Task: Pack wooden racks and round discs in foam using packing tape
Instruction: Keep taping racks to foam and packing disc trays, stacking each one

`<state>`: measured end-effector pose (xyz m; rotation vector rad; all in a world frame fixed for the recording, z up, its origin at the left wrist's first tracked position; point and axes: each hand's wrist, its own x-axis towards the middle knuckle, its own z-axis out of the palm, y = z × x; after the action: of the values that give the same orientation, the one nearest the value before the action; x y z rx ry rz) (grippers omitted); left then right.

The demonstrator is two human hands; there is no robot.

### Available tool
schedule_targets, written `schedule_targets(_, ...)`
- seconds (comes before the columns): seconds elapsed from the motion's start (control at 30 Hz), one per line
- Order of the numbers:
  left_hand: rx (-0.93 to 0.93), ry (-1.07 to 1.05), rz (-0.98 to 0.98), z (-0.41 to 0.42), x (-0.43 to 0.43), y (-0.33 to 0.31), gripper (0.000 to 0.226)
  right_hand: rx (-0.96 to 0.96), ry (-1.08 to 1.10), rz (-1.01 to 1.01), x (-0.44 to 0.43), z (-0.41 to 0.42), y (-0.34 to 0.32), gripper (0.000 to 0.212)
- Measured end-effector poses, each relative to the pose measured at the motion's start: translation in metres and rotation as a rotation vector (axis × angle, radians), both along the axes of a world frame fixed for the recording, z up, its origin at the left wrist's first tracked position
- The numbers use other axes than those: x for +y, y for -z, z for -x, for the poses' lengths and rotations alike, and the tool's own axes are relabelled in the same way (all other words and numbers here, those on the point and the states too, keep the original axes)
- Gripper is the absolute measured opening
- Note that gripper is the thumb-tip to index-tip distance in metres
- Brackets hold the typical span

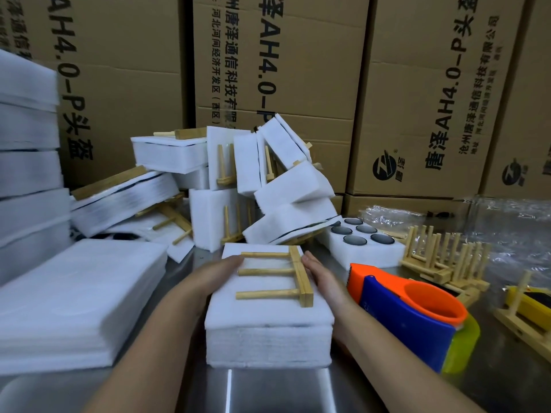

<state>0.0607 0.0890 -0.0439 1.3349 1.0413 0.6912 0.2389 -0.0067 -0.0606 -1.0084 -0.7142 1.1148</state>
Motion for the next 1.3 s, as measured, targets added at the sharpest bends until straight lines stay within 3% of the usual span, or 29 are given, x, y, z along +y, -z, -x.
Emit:
schedule_targets(0.1,-0.254,-0.056,0.017,-0.006,0.008,0.005,0.025,0.004,-0.017,0.001,-0.005,0.002,-0.002,0.071)
schedule_targets(0.2,-0.385,-0.107,0.049,-0.010,0.010,0.007,0.029,0.020,-0.004,-0.012,-0.006,0.005,-0.003,0.076)
schedule_targets(0.5,-0.291,0.044,0.161,-0.004,0.007,0.014,0.025,0.002,-0.008,-0.004,-0.005,0.002,-0.002,0.058)
schedule_targets(0.67,-0.341,-0.001,0.156,-0.006,0.010,0.015,0.029,0.053,0.099,0.149,-0.005,0.001,0.002,0.029)
schedule_targets(0.9,-0.423,-0.056,0.067,-0.014,0.011,0.008,0.031,0.068,0.088,0.132,-0.005,-0.001,0.002,0.034)
schedule_targets(1.1,-0.492,0.026,0.073,-0.020,0.013,-0.005,0.041,0.175,0.039,0.035,-0.007,0.001,-0.013,0.046)
schedule_targets(1.3,-0.422,-0.029,0.073,-0.015,0.010,-0.010,0.020,0.196,-0.003,0.048,-0.011,0.007,-0.021,0.054)
